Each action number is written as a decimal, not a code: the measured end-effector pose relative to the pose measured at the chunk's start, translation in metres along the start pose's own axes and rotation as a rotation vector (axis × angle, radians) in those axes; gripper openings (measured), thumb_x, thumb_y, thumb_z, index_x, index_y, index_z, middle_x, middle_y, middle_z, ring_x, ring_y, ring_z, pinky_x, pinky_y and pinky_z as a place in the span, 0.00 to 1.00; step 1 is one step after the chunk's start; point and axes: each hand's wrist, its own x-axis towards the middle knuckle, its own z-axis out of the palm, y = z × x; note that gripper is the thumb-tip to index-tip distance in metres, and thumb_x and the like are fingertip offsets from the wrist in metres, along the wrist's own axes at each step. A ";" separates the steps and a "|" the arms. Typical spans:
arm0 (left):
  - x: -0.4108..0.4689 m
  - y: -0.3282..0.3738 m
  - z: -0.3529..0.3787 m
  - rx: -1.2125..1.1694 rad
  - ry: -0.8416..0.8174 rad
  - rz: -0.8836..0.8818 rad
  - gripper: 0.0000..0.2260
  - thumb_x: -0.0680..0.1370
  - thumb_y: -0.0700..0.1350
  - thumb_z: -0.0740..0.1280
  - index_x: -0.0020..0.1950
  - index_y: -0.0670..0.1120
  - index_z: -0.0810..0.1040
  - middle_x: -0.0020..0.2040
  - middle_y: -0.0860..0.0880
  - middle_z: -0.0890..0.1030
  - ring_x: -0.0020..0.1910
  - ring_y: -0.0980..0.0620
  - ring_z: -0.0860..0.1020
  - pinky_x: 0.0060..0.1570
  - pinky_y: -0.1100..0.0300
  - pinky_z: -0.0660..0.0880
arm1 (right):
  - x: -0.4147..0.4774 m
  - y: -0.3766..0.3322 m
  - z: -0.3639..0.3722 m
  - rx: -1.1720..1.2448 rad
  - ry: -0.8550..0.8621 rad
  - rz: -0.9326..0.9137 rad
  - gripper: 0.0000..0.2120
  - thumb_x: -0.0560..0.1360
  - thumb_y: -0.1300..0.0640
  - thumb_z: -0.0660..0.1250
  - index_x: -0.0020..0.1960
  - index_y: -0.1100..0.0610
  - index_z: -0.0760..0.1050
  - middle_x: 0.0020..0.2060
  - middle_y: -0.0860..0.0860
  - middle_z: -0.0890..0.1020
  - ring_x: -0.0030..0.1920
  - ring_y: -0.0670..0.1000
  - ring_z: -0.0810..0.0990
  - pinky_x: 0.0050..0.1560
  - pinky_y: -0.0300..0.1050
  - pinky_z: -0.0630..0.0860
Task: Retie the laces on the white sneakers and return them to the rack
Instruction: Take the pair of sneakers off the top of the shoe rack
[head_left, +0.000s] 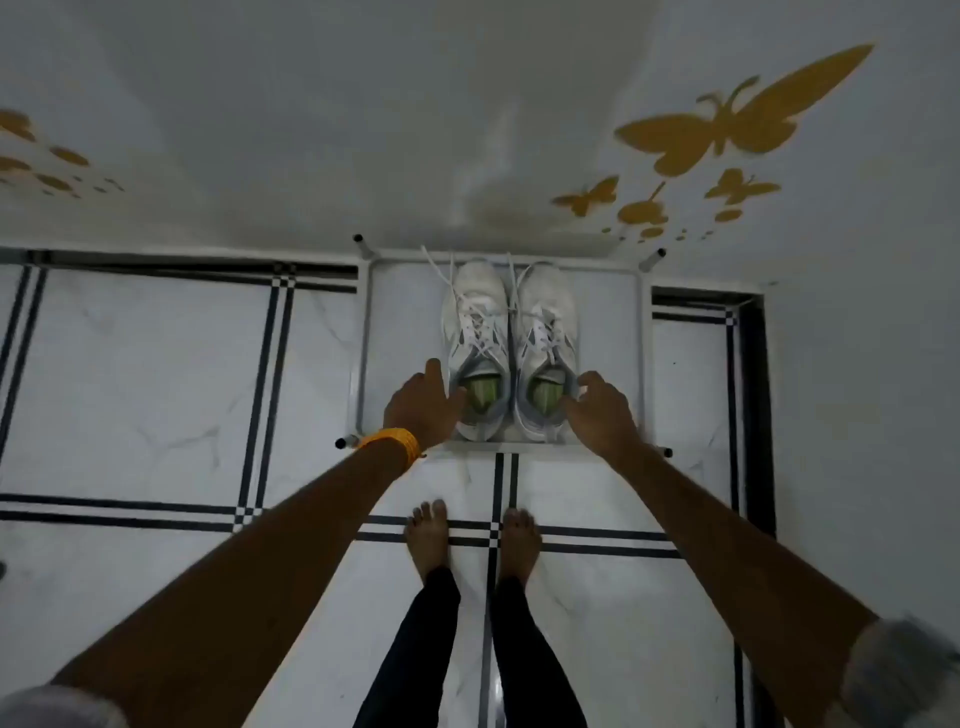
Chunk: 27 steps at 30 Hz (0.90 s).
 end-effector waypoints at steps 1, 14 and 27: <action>0.015 -0.005 0.010 -0.005 0.001 -0.031 0.23 0.80 0.54 0.60 0.70 0.43 0.63 0.60 0.37 0.78 0.57 0.36 0.77 0.56 0.46 0.75 | 0.015 0.005 0.009 -0.003 -0.013 0.014 0.18 0.77 0.56 0.64 0.64 0.64 0.69 0.55 0.61 0.79 0.53 0.60 0.79 0.45 0.43 0.71; 0.061 -0.026 0.080 0.012 0.129 -0.002 0.11 0.80 0.46 0.61 0.53 0.37 0.71 0.49 0.35 0.80 0.48 0.34 0.78 0.45 0.49 0.74 | 0.069 0.059 0.046 -0.109 0.110 -0.207 0.03 0.76 0.64 0.61 0.45 0.63 0.72 0.43 0.62 0.81 0.43 0.59 0.80 0.39 0.45 0.70; -0.135 -0.082 0.122 -0.036 0.080 0.034 0.09 0.81 0.47 0.60 0.50 0.41 0.72 0.43 0.40 0.82 0.39 0.41 0.81 0.42 0.46 0.81 | -0.126 0.125 0.083 -0.056 0.019 -0.159 0.04 0.77 0.61 0.61 0.43 0.60 0.69 0.40 0.60 0.80 0.38 0.61 0.81 0.40 0.55 0.80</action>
